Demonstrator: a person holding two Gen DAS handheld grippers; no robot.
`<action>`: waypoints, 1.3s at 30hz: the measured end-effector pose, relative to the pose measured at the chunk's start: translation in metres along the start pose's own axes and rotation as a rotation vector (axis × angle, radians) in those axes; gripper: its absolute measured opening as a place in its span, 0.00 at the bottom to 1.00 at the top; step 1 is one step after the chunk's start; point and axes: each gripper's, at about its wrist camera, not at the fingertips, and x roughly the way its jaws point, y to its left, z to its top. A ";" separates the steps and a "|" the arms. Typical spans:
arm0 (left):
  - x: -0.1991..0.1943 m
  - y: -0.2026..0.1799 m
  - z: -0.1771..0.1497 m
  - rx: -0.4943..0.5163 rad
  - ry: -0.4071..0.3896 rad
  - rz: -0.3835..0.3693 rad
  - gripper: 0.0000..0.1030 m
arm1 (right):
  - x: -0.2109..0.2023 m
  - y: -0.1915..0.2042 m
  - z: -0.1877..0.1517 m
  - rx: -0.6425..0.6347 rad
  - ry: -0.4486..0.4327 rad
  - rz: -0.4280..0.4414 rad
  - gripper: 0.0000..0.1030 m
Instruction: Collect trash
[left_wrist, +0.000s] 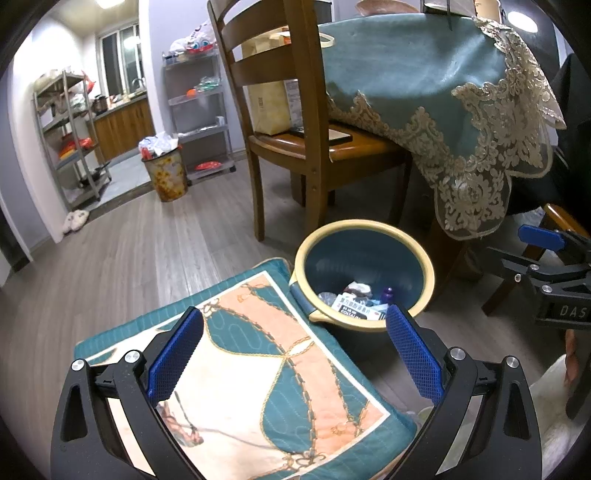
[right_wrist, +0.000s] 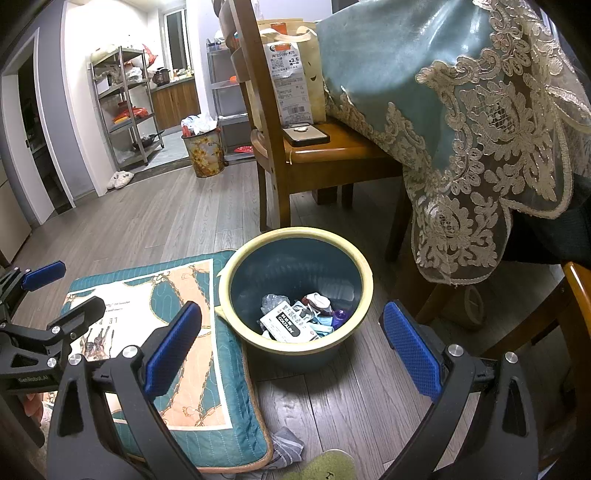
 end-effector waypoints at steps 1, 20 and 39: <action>0.000 0.000 0.000 -0.001 0.000 0.000 0.95 | 0.000 0.000 0.000 0.000 0.000 0.000 0.94; 0.001 -0.003 -0.003 0.030 0.002 -0.001 0.95 | 0.003 -0.006 0.001 0.002 0.001 -0.006 0.94; -0.001 -0.010 -0.004 0.085 0.012 0.002 0.95 | 0.003 -0.008 0.001 0.019 0.003 -0.008 0.94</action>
